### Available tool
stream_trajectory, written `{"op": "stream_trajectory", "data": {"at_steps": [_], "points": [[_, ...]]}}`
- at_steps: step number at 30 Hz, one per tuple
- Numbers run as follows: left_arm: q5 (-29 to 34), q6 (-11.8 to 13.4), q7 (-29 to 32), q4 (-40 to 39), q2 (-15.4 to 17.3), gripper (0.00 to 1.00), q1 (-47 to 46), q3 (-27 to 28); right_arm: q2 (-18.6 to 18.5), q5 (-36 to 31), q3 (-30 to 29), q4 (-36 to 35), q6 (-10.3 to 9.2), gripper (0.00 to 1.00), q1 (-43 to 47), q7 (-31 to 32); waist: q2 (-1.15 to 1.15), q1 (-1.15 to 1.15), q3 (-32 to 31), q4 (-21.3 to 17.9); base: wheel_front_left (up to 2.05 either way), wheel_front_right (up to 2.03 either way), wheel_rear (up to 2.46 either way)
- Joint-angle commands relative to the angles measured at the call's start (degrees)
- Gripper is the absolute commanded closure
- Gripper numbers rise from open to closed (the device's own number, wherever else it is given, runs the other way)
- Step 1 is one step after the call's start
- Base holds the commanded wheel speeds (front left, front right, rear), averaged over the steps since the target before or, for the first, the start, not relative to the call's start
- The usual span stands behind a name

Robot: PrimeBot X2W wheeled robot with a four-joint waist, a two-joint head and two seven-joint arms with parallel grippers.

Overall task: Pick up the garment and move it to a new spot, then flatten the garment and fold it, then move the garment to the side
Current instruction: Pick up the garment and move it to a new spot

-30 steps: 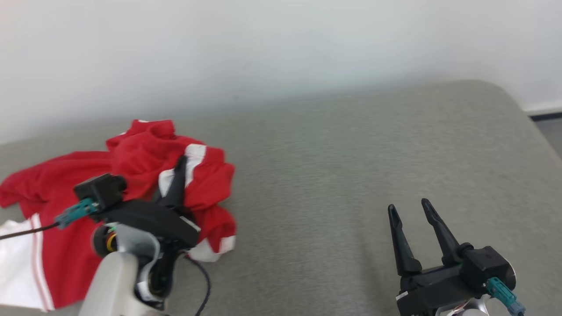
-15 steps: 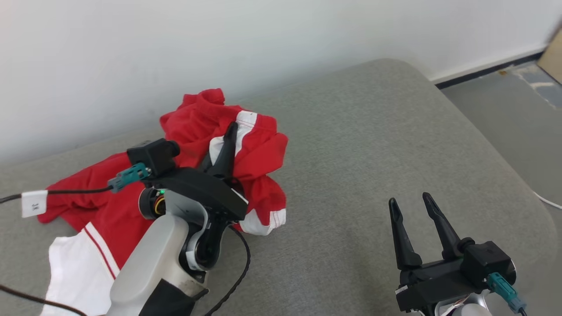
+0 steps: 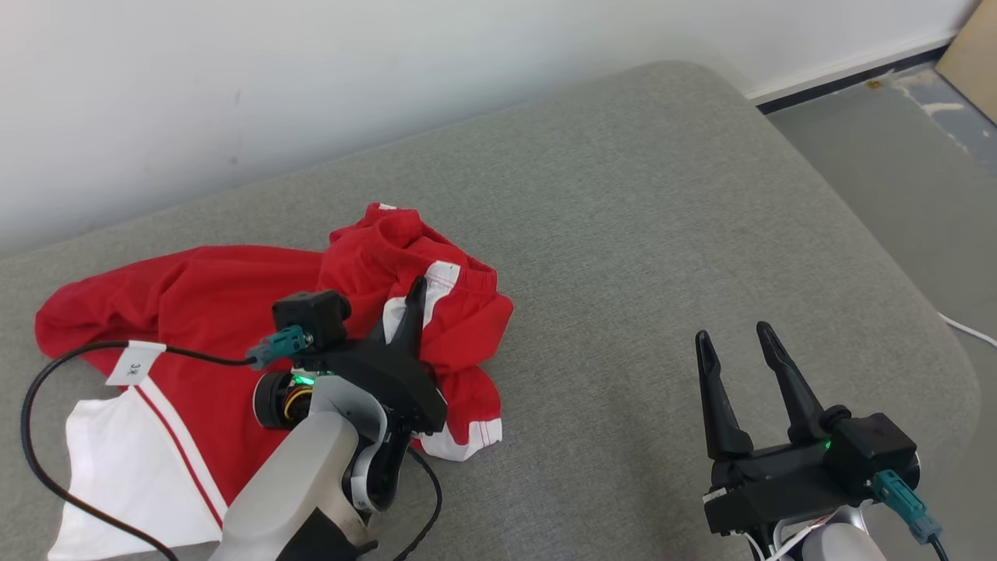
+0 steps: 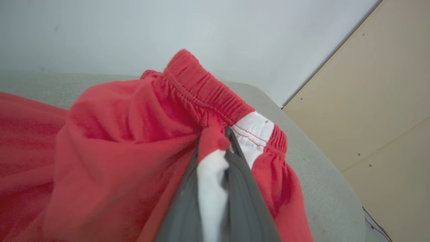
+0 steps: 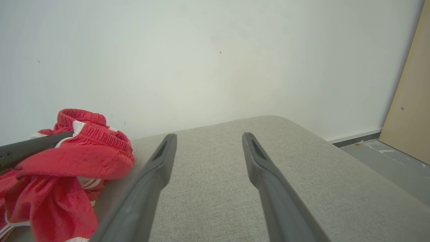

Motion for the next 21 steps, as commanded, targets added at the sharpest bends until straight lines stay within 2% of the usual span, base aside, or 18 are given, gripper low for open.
{"op": "stream_trajectory", "data": {"at_steps": [1,5,6,7,8,9,13,21], "points": [[1.2,0.2,-1.0,1.2,0.3,1.00,-0.4,-0.6,0.2,0.2,-0.1,-0.2,0.02,0.00,-0.7,-0.1,0.00,-0.01,1.0,1.2,0.00,0.00,0.00],[2.8,-0.7,-2.9,3.6,1.0,1.00,0.0,-1.7,0.2,0.0,0.1,-0.2,0.02,0.00,-0.8,-0.1,0.00,-0.01,1.3,2.6,0.00,0.00,0.00],[3.2,-0.7,-3.4,4.0,1.2,0.78,0.3,-2.0,0.1,0.0,-0.1,-0.2,0.02,0.00,-0.8,-0.1,0.00,-0.01,1.2,3.0,0.00,0.00,0.00],[3.4,-0.8,-3.9,4.2,1.4,0.51,0.7,-2.1,0.0,0.0,0.0,-0.2,0.02,0.00,-0.8,-0.1,0.00,-0.01,1.1,3.3,0.00,0.00,0.00],[3.6,-0.9,-4.6,4.3,1.5,0.11,1.0,-2.2,-0.2,0.0,-0.2,-0.1,0.02,0.00,-0.7,-0.1,0.00,-0.01,0.9,3.7,0.00,0.00,0.00],[3.9,-0.9,-5.2,4.3,1.7,0.00,1.3,-2.2,-0.2,0.0,-0.1,-0.1,0.02,0.00,-0.6,-0.1,0.00,-0.01,0.7,4.0,0.00,0.00,0.00],[5.6,0.3,-7.6,2.9,2.4,0.00,3.1,-2.2,-0.8,-0.2,0.3,0.0,0.02,0.00,0.3,-0.1,0.00,-0.01,-0.6,5.7,0.00,0.00,0.00],[10.1,1.9,-8.7,-0.4,3.5,0.00,4.9,-4.4,-1.2,0.1,0.4,0.3,0.02,0.00,0.9,-0.1,0.00,-0.01,-2.1,7.4,0.00,0.00,0.00]]}}
